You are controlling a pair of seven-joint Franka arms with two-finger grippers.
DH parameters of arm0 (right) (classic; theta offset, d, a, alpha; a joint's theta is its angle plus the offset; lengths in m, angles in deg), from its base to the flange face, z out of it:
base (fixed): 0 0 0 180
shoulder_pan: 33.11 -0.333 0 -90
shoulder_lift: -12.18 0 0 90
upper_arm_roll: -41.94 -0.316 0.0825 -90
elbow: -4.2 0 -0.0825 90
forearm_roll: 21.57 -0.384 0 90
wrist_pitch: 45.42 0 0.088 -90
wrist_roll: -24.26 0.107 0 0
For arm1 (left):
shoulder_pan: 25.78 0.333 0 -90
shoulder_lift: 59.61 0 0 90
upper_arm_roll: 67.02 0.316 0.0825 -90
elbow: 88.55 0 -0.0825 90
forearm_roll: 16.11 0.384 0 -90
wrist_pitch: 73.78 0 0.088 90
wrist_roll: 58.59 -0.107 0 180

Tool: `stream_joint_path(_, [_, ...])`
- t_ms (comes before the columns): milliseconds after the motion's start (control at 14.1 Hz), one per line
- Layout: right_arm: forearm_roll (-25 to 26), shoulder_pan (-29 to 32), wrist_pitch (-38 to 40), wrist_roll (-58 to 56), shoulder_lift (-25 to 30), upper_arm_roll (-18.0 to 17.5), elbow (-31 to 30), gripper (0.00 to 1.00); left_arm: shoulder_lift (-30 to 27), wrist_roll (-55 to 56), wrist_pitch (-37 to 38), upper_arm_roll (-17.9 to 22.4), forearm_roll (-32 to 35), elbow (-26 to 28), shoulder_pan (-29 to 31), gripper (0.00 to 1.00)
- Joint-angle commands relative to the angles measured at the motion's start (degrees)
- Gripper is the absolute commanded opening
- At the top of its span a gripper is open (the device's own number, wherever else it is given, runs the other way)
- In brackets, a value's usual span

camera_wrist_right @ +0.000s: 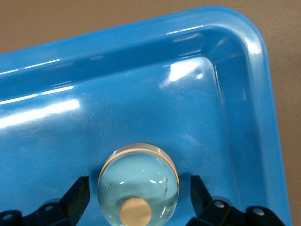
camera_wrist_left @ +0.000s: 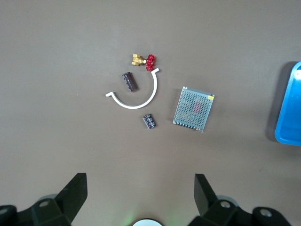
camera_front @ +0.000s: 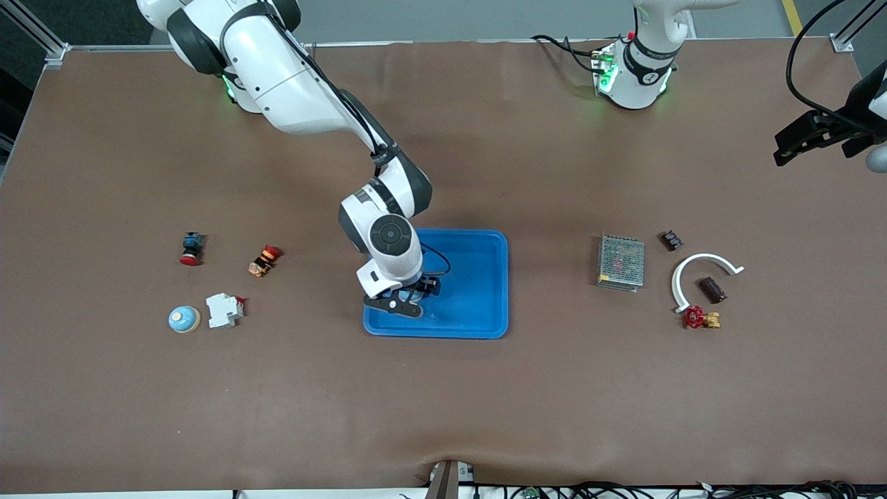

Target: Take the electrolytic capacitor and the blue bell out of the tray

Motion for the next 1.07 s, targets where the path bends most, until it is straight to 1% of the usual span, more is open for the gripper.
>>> stream_joint_path(0, [0.89,-0.30,0.26,-0.20,0.36,0.31,0.35,0.53,-1.89,-1.78,-0.58,1.61,-1.13,1.93,-0.87,1.00])
stream_joint_path(213, [0.72,0.31,2.09,-0.64,1.85,0.31,0.88,0.50,-1.99,-1.95,-0.14,1.62,-1.21,1.75,-0.97,1.00])
stream_joint_path(284, [0.63,0.40,3.50,-2.03,2.20,0.31,0.97,0.45,-1.90,-1.95,-0.14,1.44,-1.13,1.58,-0.97,1.00])
stream_joint_path(426, [0.02,0.66,4.74,-4.58,3.51,0.31,1.05,0.40,-1.90,-1.95,-0.14,1.35,-1.13,1.40,-0.97,1.00])
stream_joint_path(639, [0.01,0.75,9.56,-4.86,6.76,0.22,1.14,0.38,-1.63,-1.95,-0.22,1.27,-1.13,1.31,-1.05,1.00])
stream_joint_path(782, [-0.07,1.28,14.99,-9.92,10.71,0.31,1.14,0.36,-1.54,-1.95,-0.22,1.18,-1.13,1.40,-1.14,1.00])
stream_joint_path(995, [-0.07,5.14,23.61,-22.65,16.34,0.31,0.97,0.36,-1.54,-1.95,0.39,1.18,-1.13,1.31,-1.14,1.00])
